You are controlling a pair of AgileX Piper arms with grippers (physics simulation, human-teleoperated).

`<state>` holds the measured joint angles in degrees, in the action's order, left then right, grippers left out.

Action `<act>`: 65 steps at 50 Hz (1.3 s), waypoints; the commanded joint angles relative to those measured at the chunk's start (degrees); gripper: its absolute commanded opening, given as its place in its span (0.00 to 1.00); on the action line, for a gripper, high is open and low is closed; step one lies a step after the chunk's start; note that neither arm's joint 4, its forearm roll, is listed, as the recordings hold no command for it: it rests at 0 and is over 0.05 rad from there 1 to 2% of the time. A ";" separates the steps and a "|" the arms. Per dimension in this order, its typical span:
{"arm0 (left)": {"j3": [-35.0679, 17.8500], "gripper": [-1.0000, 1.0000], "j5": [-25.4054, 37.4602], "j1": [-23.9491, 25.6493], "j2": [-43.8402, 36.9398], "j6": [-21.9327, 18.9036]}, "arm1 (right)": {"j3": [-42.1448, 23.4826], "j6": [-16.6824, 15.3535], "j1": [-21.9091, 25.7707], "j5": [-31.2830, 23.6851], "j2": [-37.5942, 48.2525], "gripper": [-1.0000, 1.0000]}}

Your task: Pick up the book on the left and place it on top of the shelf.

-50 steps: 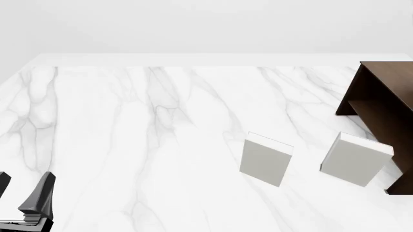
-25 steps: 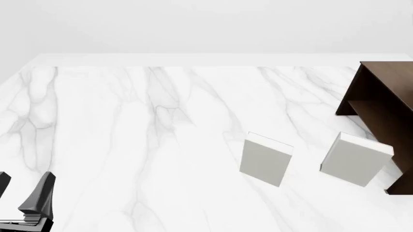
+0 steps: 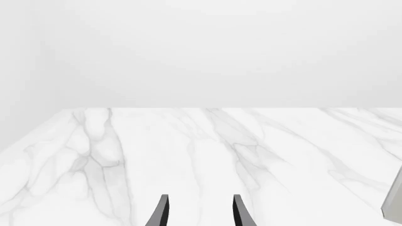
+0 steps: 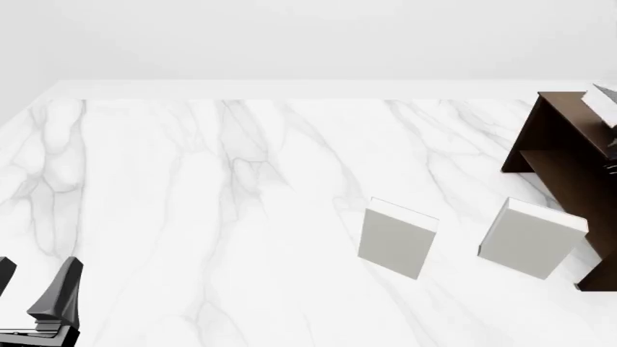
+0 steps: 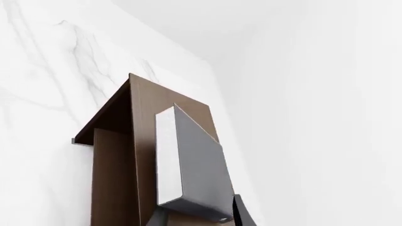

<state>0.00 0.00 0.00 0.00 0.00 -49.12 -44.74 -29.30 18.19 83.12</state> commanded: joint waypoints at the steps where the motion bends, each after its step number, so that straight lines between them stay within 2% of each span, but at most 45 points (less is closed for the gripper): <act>1: 0.00 1.00 0.00 0.00 0.00 0.00 | 2.68 1.53 1.36 -0.43 -3.36 1.00; 20: 0.00 1.00 0.00 0.00 0.00 0.00 | 8.12 2.91 1.33 -2.31 -11.35 1.00; 40: 0.00 1.00 0.00 0.00 0.00 0.00 | 8.19 4.34 3.17 -4.48 -15.49 1.00; 65: 0.00 1.00 0.00 0.00 0.00 0.00 | 7.33 8.58 7.04 -11.34 -26.67 1.00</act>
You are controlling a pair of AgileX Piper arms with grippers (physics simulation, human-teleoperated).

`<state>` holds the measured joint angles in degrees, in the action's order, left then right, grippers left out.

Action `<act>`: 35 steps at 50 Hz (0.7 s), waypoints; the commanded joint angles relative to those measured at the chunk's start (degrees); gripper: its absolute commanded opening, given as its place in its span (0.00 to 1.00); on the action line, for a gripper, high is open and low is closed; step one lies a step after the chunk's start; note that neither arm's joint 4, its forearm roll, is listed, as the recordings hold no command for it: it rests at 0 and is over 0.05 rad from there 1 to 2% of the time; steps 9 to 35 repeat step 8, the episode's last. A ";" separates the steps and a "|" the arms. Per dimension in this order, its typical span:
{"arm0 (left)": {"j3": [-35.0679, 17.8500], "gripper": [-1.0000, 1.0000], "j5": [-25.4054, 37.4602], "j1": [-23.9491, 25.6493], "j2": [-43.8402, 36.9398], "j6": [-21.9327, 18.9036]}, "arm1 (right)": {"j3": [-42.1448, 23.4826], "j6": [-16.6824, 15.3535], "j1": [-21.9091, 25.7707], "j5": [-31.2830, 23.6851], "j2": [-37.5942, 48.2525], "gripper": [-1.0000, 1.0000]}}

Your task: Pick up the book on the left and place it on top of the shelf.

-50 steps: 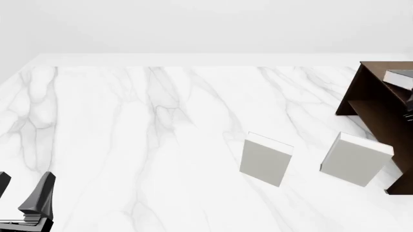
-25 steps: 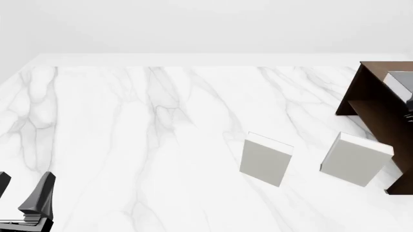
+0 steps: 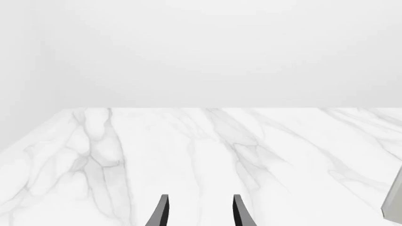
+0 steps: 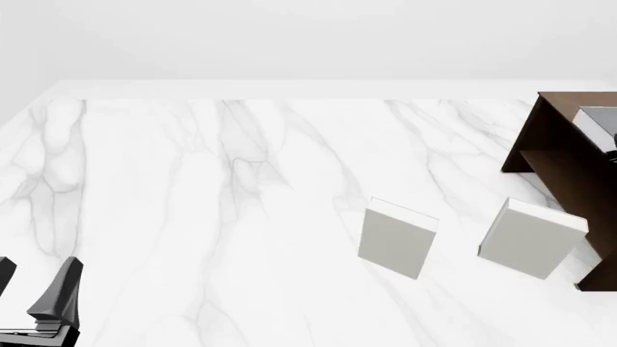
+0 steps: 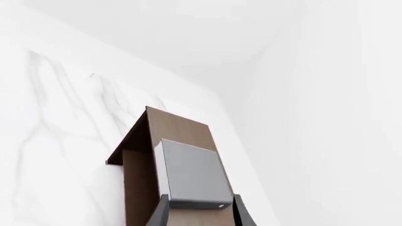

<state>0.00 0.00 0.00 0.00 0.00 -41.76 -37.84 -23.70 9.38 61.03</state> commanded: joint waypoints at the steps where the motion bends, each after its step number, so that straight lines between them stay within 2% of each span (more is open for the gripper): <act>1: 0.00 1.00 0.00 0.00 0.00 0.00 | 0.01 1.84 1.63 -2.80 -5.07 1.00; 35: 0.00 1.00 0.00 0.00 0.00 0.00 | -0.14 2.25 2.56 -4.02 -7.07 1.00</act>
